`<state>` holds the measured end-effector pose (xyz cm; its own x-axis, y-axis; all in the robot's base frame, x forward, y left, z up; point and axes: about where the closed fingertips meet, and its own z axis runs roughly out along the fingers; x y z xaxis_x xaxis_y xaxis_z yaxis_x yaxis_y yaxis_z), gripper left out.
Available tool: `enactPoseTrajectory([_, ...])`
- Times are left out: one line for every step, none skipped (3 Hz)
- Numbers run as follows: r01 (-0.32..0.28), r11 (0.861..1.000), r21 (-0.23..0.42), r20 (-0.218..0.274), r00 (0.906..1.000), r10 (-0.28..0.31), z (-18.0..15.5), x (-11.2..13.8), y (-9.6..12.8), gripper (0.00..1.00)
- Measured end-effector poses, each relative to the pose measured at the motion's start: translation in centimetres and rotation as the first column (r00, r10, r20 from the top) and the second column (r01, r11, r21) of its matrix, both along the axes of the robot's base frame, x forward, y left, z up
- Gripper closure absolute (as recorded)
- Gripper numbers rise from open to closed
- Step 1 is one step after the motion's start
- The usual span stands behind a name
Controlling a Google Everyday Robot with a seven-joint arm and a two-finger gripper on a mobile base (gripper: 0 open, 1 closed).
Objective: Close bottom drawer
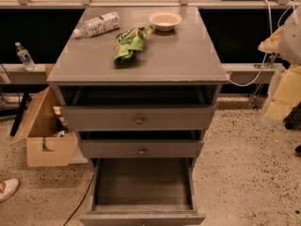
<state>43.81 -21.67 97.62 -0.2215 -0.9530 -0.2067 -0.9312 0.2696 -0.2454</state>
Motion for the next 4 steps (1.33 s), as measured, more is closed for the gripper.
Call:
enactPoseTrajectory([0.002,1.000,0.000,-0.005,1.0000,-0.002,-0.3,0.0,0.1,0.00])
enactPoseTrajectory([0.044,0.999,0.017,-0.109,0.9931,-0.042,-5.8,-0.8,1.5,0.00])
enactPoseTrajectory([0.103,0.988,0.111,-0.211,0.9743,-0.077,-14.7,-2.5,3.7,0.00])
enactPoseTrajectory([0.102,0.989,0.111,-0.210,0.9747,-0.077,-14.5,-2.5,3.7,0.00])
